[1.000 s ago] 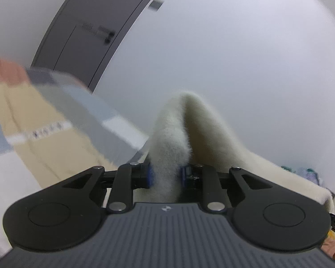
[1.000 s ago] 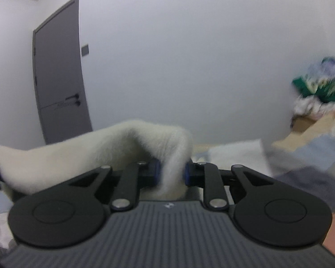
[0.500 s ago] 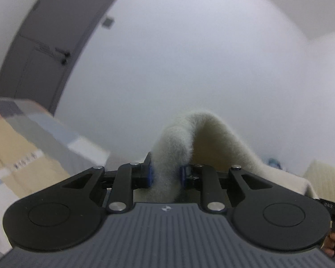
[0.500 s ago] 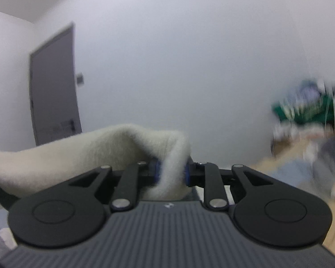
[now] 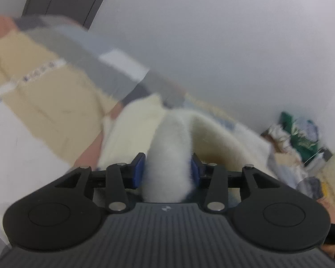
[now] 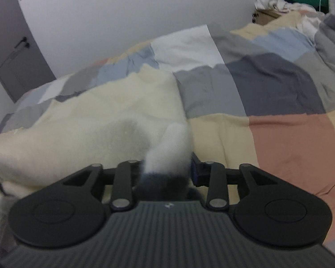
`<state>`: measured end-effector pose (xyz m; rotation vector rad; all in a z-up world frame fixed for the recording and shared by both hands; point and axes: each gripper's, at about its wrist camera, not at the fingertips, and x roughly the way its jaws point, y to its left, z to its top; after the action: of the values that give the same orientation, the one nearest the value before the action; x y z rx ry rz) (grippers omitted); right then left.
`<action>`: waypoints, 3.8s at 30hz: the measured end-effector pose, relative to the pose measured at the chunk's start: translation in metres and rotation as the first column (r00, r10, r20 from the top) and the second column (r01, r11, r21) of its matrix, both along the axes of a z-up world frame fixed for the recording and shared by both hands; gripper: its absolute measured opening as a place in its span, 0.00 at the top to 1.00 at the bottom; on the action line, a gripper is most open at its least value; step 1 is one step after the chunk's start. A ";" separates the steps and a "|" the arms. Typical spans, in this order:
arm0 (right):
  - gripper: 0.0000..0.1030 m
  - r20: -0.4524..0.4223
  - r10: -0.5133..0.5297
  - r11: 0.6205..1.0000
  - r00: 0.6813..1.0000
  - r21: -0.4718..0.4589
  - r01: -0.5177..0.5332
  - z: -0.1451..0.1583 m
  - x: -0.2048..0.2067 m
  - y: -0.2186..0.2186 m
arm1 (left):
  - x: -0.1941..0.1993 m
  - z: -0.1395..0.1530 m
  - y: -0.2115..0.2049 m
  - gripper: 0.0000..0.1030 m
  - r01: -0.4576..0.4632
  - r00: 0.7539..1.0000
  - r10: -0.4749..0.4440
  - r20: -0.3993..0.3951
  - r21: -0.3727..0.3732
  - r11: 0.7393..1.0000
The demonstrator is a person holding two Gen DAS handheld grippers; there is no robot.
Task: Fold large clothes
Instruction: 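Lift the sweater high with both tools and shake it out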
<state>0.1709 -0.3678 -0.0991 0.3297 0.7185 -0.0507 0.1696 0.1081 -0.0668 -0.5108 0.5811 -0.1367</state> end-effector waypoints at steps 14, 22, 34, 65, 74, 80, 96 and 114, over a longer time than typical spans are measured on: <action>0.23 0.236 -0.071 0.992 0.969 0.117 0.044 0.060 -0.075 -0.013 | -0.067 0.040 0.006 0.27 0.017 0.996 -0.012 0.087 -0.063 0.998; 0.21 0.335 0.162 0.913 0.928 0.306 -0.270 0.060 -0.074 0.027 | -0.090 0.052 -0.020 0.27 0.150 0.975 -0.133 0.178 -0.085 0.985; 0.56 0.188 0.118 0.713 0.975 0.668 -0.215 -0.019 0.008 0.042 | -0.061 0.022 -0.028 0.23 0.305 0.950 -0.249 0.188 -0.403 0.863; 0.85 0.475 0.214 0.880 0.853 0.286 -0.380 0.055 -0.151 0.050 | -0.055 -0.020 -0.010 0.69 0.105 0.985 -0.165 -0.055 -0.568 0.816; 0.85 0.443 0.036 0.918 0.896 0.341 -0.205 0.058 -0.145 0.029 | -0.091 0.039 -0.026 0.86 0.203 0.974 -0.149 0.169 -0.370 0.906; 0.85 0.566 0.034 0.954 0.824 0.227 -0.195 0.144 -0.146 0.027 | -0.112 0.127 -0.042 0.87 0.269 0.924 -0.176 0.339 -0.250 0.930; 0.85 0.796 0.250 0.937 0.551 -0.055 -0.346 0.411 -0.174 0.042 | -0.122 0.385 -0.002 0.88 0.371 0.752 -0.195 0.629 -0.160 0.915; 0.85 0.486 0.203 0.973 0.850 -0.002 -0.231 0.278 0.114 0.020 | 0.153 0.229 -0.053 0.87 0.240 0.920 -0.210 0.331 -0.054 0.969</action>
<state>0.2851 -0.3479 0.1791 0.2966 0.2522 0.2625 0.3222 0.0548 0.1625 -0.4983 0.3103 -0.4614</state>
